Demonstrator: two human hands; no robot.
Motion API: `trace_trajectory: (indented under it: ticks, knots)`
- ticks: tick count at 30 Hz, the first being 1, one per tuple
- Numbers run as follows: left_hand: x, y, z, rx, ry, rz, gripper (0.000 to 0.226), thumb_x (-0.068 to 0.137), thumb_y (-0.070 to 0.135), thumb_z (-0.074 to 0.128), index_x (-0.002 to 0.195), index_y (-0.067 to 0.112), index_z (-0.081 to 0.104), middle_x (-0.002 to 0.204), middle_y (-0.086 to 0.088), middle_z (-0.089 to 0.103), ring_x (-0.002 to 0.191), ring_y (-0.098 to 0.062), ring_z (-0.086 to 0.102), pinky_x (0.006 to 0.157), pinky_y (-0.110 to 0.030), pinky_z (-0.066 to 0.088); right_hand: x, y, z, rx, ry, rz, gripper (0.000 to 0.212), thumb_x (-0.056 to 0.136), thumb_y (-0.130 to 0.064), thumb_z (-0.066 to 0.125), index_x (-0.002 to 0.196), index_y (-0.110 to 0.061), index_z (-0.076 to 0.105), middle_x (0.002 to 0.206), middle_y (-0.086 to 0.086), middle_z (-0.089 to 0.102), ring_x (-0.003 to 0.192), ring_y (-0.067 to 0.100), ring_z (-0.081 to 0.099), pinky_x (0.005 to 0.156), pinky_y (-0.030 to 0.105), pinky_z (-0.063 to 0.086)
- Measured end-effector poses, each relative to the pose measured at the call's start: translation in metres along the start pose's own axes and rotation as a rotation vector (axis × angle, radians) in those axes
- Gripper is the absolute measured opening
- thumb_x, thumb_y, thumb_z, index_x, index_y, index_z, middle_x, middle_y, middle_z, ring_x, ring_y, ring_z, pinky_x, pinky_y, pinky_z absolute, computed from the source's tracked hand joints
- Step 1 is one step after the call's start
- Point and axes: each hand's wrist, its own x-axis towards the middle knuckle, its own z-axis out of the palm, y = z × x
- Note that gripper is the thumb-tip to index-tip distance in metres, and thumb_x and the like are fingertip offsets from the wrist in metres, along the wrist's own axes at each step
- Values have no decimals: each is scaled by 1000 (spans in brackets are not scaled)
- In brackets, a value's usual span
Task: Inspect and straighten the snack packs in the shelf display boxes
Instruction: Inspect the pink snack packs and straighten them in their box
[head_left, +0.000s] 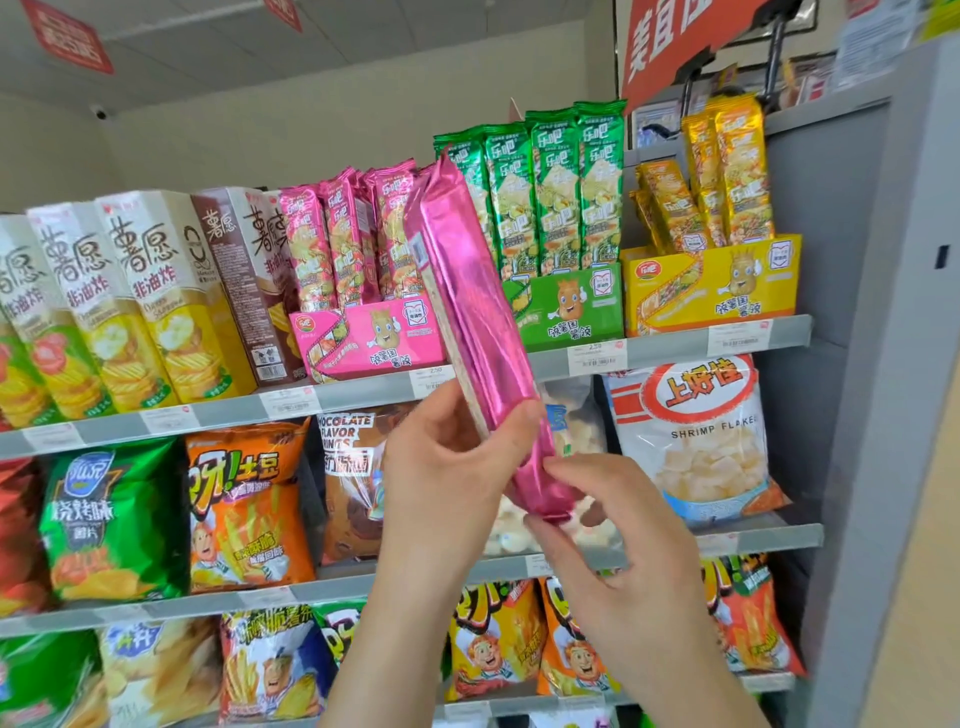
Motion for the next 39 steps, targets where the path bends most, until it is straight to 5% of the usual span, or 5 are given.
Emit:
trace_trajectory:
  ticks: [9, 15, 22, 31, 39]
  knots:
    - [15, -3, -24, -161, -99, -85, 24, 80, 22, 71, 103, 26, 71, 89, -8, 74, 78, -22, 69, 76, -39, 54, 16, -9, 1, 632, -153, 508, 36, 76, -35, 74, 108, -28, 58, 102, -2, 74, 96, 13, 70, 78, 21, 56]
    - [43, 20, -34, 13, -68, -28, 36, 77, 57, 72, 100, 29, 69, 97, 10, 74, 91, -5, 69, 79, -23, 53, 19, -4, 24, 259, -77, 439, 52, 68, -18, 87, 106, -45, 62, 88, -10, 70, 75, 6, 64, 69, 15, 50]
    - [96, 48, -79, 139, -54, 75, 68, 68, 32, 75, 131, 18, 54, 99, 1, 76, 90, -16, 72, 72, -26, 55, 63, -5, 41, 147, -330, 241, 44, 67, -72, 65, 102, -46, 61, 94, -18, 60, 88, 5, 59, 71, 19, 46]
    - [168, 74, -86, 213, -255, 245, 62, 68, 26, 81, 123, 23, 54, 101, -4, 75, 90, -28, 72, 75, -35, 61, 262, -52, 41, 268, -293, -106, 72, 84, -33, 75, 142, -41, 33, 111, -8, 70, 93, 4, 69, 92, 30, 53]
    - [278, 81, -106, 556, -126, 405, 19, 91, 25, 59, 104, 25, 72, 97, 9, 74, 95, -11, 68, 88, -25, 52, 370, -59, 42, 143, -23, -227, 31, 84, -7, 72, 103, -26, 58, 98, 4, 68, 82, 13, 67, 74, 40, 61]
